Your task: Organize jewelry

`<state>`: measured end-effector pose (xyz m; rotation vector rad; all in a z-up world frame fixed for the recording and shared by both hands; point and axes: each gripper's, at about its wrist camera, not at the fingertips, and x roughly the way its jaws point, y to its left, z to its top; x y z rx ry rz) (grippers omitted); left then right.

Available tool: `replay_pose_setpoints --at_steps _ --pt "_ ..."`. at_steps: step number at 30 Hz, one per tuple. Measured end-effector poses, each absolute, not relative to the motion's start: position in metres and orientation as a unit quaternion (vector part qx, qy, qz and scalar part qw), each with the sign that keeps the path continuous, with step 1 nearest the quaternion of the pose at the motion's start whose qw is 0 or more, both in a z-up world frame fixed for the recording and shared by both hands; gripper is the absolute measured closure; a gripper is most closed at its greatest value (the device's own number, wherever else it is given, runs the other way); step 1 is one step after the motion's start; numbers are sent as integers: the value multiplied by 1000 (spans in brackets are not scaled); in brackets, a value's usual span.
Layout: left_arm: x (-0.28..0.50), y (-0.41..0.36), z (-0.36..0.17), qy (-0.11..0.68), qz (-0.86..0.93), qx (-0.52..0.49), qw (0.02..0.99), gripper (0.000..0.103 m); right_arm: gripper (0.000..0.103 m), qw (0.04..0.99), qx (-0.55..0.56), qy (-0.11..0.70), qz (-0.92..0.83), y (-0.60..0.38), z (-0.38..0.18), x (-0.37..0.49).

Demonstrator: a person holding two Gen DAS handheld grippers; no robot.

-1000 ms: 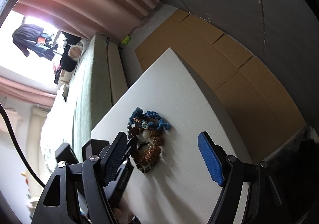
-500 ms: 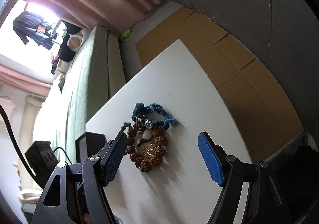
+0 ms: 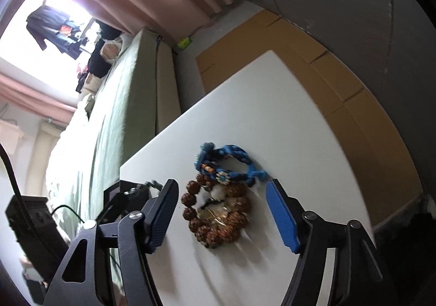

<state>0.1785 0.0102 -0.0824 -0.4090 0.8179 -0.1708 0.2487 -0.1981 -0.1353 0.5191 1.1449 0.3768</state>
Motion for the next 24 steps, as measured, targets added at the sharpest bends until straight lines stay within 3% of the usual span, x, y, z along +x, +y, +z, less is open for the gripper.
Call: replay_pose_setpoints --at_steps 12,18,19,21,24 --pt "165 54 -66 366 -59 -227 900 94 62 806 233 507 196 -160 -149 270" --pt "156 81 -63 354 -43 -246 901 94 64 815 232 502 171 -150 -159 275" --pt "155 87 -62 351 -40 -250 901 94 66 817 231 500 169 -147 -160 276" --pt "152 93 -60 348 -35 -254 902 94 93 819 223 502 163 -143 -162 278" --pt "144 107 -57 342 -26 -259 903 94 93 828 217 495 151 -141 -159 275"
